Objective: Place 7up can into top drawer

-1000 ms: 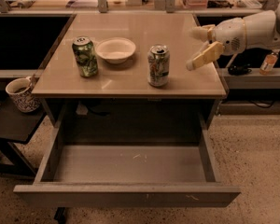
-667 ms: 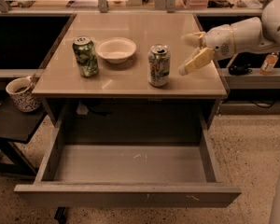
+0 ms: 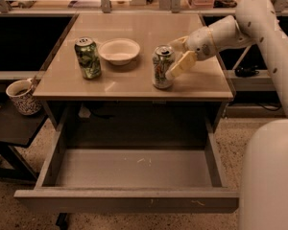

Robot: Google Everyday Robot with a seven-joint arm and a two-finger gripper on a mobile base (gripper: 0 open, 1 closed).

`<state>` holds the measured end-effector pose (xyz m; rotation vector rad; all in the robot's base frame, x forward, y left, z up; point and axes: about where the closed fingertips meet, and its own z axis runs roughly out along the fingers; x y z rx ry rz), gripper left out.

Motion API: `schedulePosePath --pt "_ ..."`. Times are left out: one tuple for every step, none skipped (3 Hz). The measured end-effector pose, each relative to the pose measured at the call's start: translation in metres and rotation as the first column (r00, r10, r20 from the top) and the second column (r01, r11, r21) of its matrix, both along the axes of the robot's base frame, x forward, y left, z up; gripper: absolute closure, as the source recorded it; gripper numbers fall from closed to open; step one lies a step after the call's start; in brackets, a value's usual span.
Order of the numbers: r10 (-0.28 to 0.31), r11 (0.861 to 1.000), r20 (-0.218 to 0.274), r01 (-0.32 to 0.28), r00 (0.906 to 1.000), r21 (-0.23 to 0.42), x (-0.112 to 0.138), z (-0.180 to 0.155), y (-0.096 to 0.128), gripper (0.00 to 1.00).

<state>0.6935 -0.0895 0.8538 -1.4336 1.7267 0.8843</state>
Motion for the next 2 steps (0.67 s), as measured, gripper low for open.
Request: schedulePosePath --pt "0.022 0.999 -0.009 -0.022 0.9997 -0.031 0.0079 -0.0077 0.0130 0.00" --pt "0.035 0.998 -0.015 -0.035 0.9993 -0.048 0.0130 -0.0118 0.0209 0.00"
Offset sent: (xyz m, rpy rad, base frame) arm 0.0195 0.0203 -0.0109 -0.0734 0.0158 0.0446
